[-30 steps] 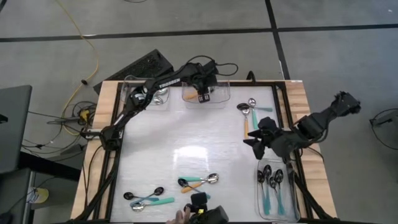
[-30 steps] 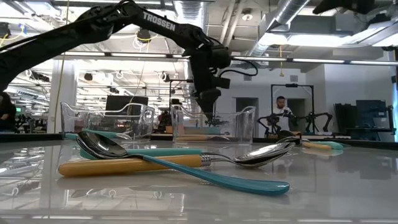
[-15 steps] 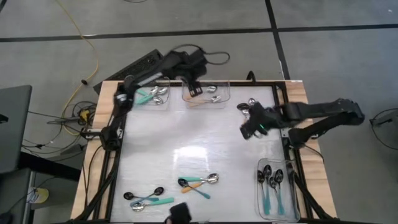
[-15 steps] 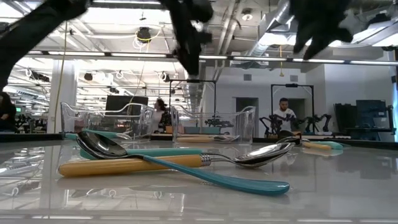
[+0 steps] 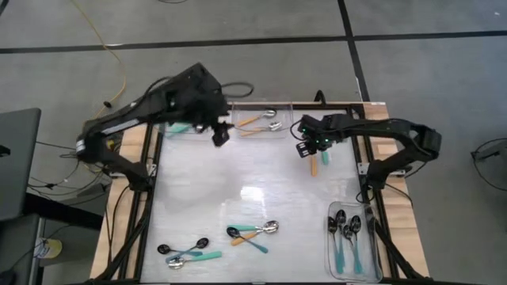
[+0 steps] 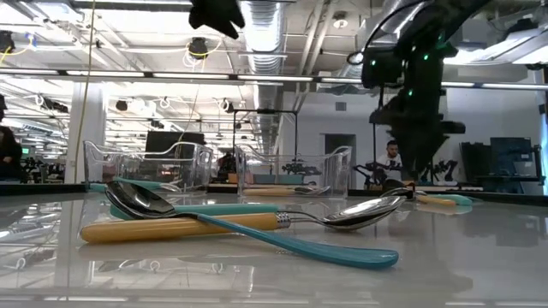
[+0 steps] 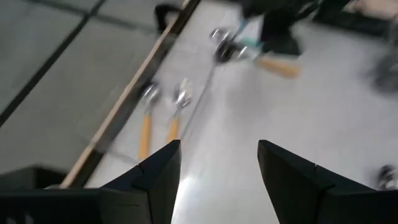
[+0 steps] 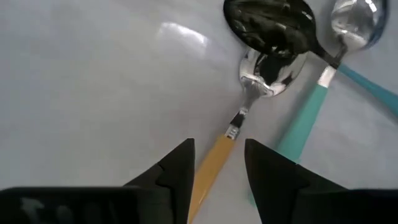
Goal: Sort silverware by color (type)
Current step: Put the yellow spoon into the top right transparent bin, then put the blue spoon into the bottom transparent bin
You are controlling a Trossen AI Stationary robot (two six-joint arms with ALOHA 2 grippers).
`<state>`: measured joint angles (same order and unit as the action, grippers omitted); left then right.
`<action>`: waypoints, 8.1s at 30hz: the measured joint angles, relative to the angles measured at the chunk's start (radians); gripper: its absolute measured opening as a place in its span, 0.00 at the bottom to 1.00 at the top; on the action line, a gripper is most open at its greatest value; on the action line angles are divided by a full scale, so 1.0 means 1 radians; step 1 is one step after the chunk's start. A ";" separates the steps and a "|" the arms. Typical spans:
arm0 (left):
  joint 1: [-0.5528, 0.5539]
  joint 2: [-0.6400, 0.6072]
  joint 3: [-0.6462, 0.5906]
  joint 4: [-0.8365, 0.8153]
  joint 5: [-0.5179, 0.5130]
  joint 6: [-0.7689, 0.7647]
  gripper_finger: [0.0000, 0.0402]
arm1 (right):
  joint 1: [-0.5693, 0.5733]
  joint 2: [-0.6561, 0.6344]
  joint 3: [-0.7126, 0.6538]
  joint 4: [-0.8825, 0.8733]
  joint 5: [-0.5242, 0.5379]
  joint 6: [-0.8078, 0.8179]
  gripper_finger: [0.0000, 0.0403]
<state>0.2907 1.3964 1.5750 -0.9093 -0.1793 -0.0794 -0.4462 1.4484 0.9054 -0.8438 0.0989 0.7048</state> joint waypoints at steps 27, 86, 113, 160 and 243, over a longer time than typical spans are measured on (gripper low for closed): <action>-0.046 -0.188 -0.303 0.108 0.003 -0.085 0.49 | 0.039 0.205 0.006 -0.004 -0.161 0.005 0.16; -0.138 -0.346 -0.303 0.066 -0.015 -0.110 0.49 | 0.121 0.373 0.123 1.357 0.558 1.082 0.56; -0.487 -0.339 -0.553 -0.091 0.191 -0.383 0.49 | -0.175 -0.333 0.122 0.094 -0.464 -0.454 0.59; -1.270 0.166 -0.792 0.341 0.194 -0.689 0.25 | -0.044 -0.356 0.121 0.072 -0.451 -0.426 0.59; -0.255 -0.132 -0.718 0.848 0.879 -0.533 0.00 | 0.616 0.045 0.223 0.961 -0.124 -1.020 0.49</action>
<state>0.0356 1.2640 0.8566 -0.0612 0.7001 -0.6122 0.1695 1.4929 1.1282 0.1169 -0.0250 -0.3148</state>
